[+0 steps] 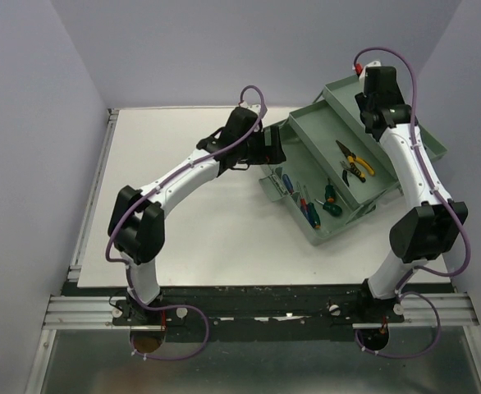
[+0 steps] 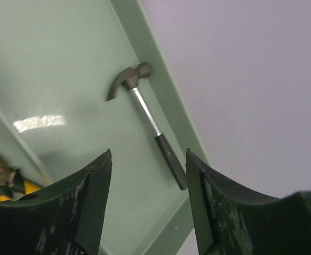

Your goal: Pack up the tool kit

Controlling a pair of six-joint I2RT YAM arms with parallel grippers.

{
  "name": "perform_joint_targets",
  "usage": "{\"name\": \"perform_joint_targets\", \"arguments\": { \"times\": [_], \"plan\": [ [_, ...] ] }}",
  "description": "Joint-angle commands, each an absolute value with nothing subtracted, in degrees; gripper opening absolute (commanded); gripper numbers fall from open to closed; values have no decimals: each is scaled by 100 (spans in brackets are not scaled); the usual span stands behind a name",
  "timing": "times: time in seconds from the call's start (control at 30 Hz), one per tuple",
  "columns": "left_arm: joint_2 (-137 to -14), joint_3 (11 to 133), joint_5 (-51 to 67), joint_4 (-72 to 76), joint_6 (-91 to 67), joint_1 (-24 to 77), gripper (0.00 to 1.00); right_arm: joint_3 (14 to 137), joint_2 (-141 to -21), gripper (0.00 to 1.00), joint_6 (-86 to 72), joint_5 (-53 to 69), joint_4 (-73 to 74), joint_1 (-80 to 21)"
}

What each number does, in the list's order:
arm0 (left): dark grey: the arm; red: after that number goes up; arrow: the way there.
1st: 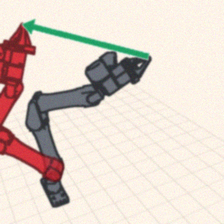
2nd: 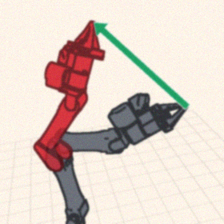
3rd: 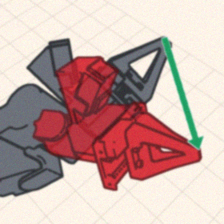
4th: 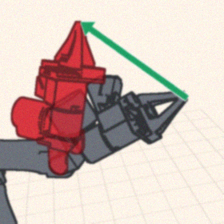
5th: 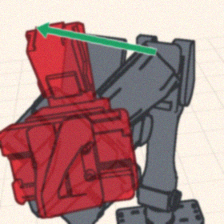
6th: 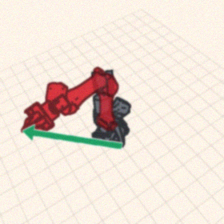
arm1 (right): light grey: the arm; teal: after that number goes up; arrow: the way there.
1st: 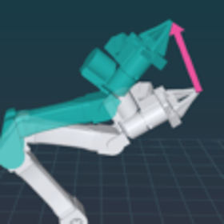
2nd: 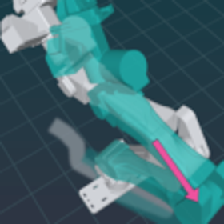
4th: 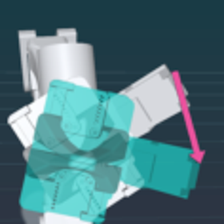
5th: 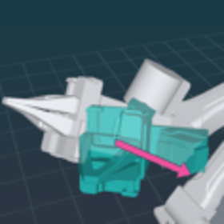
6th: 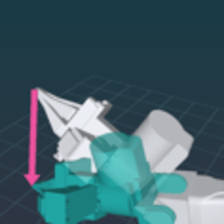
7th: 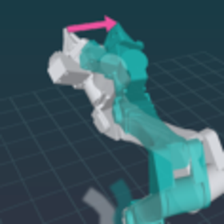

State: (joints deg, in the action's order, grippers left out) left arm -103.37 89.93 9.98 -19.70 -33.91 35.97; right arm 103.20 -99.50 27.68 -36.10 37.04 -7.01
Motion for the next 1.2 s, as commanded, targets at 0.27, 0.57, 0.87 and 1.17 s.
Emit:
{"name": "perform_joint_targets", "arguments": {
  "times": [0.27, 0.57, 0.87, 1.17],
  "plan": [
    [-11847, 10159, 484, -2654, -3621, 3296, 99, 8579, -7640, 65, 1241, -2513, 3665, -677],
    [-12436, 10432, 641, -2734, -3489, 3120, 89, 7489, -5916, 66, 458, -1468, 3103, -677],
    [-12656, 10960, 641, -3383, -2638, 2997, 40, 7357, -5563, 66, 115, -1187, 3252, -677],
    [-12604, 10846, 536, -3981, -1917, 2655, 14, 7084, -5572, 66, -465, -598, 3111, -677]
  ]
}}
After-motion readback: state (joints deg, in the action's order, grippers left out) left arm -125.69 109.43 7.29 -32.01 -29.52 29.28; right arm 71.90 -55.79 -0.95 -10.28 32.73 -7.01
